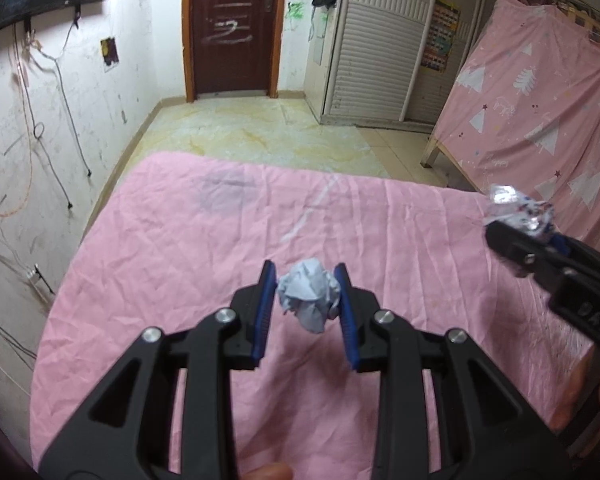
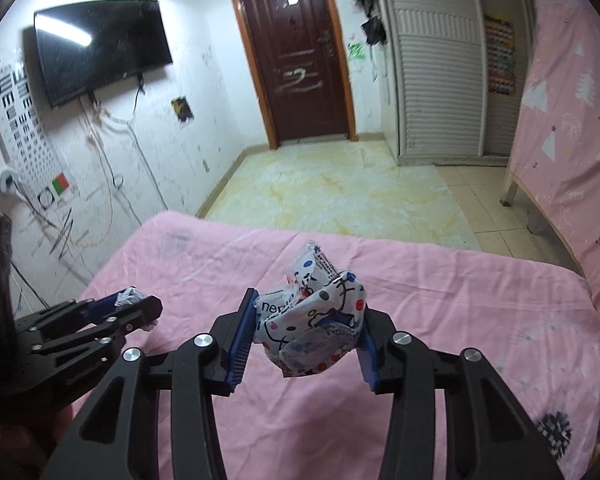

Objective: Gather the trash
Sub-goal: 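Carry the paper ball and wrapper to the yellow bin and release both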

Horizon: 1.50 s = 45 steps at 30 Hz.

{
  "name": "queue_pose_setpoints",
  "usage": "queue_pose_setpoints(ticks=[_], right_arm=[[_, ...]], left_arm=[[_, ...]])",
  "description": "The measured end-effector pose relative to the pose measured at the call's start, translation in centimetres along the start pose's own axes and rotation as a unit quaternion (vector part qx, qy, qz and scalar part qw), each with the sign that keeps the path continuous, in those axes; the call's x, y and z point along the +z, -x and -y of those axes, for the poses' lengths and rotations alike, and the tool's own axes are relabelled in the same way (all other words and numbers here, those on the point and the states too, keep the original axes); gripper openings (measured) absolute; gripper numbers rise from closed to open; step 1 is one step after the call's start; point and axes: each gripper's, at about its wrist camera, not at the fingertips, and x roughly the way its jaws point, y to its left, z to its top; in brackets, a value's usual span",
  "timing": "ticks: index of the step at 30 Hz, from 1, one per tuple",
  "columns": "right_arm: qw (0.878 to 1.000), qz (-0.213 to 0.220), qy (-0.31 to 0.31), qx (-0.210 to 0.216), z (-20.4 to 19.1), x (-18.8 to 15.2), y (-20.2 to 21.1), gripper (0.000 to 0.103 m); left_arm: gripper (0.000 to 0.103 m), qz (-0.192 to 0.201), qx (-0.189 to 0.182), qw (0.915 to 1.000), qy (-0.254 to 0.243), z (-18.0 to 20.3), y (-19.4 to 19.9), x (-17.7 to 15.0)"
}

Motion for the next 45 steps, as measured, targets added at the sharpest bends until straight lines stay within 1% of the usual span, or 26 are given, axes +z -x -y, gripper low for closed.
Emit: queue_pose_setpoints(ticks=[4,9,12,17,23,27,36,42,45], right_arm=[[0.999,0.032,-0.021,-0.009,1.3,-0.5,3.0,0.039],[0.997,0.062,-0.046,-0.018,3.3,-1.4,6.5,0.039],[0.995,0.076,-0.061,-0.026,4.7,-2.2,8.7,0.039],[0.991,0.094,-0.083,-0.042,7.2,-4.1,11.7,0.039],[0.985,0.115,-0.108,-0.066,10.0,-6.3,15.1,0.039],[0.980,0.128,-0.128,-0.080,12.2,-8.0,17.2,0.039],[0.970,0.142,-0.165,-0.107,16.7,-11.3,20.5,0.039],[0.961,0.144,-0.190,-0.140,19.7,-14.4,22.4,0.039],[0.958,0.139,-0.199,-0.154,20.8,-15.6,22.6,0.039]], left_arm=[[0.028,0.026,0.008,0.9994,-0.020,0.9,0.7,-0.2],[0.028,0.056,0.014,0.9973,-0.046,2.0,1.5,-0.5],[0.028,0.062,0.010,0.9960,-0.063,3.0,1.8,-0.7],[0.028,0.063,-0.003,0.9954,-0.072,4.5,2.7,-1.0],[0.028,0.050,-0.043,0.9946,-0.080,7.1,4.1,-1.7],[0.028,0.051,-0.065,0.9916,-0.099,9.7,5.5,-2.3],[0.028,0.052,-0.113,0.9806,-0.151,16.7,8.3,-3.8],[0.028,0.045,-0.143,0.9716,-0.183,21.0,9.3,-4.8],[0.028,0.040,-0.158,0.9667,-0.198,23.2,9.6,-5.2]])
